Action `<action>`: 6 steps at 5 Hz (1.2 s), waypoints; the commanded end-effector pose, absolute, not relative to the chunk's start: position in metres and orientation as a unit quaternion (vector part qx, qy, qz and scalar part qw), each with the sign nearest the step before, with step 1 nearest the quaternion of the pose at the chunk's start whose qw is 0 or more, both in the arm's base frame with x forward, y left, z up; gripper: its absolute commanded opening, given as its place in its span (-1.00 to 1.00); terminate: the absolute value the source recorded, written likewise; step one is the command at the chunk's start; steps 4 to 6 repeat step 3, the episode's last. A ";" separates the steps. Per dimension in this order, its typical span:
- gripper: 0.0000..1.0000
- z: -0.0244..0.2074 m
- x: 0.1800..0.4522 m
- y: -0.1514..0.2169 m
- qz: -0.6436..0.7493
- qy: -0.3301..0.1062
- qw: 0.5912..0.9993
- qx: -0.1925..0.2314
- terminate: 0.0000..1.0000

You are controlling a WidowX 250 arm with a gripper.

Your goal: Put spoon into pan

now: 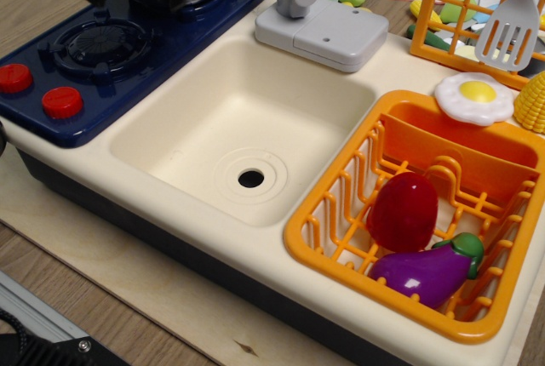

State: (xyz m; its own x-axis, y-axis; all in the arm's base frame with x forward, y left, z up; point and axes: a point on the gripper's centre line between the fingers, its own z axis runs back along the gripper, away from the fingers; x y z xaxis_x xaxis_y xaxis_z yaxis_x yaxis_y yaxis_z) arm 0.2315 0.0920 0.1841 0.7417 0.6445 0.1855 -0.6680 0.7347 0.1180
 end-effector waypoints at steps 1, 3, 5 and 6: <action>-1.00 0.191 0.248 0.128 0.329 -0.122 0.933 0.085 -1.00; -1.00 0.182 0.267 0.169 0.293 -0.170 0.938 0.070 1.00; -1.00 0.182 0.267 0.169 0.293 -0.170 0.938 0.070 1.00; -1.00 0.182 0.267 0.169 0.293 -0.170 0.938 0.070 1.00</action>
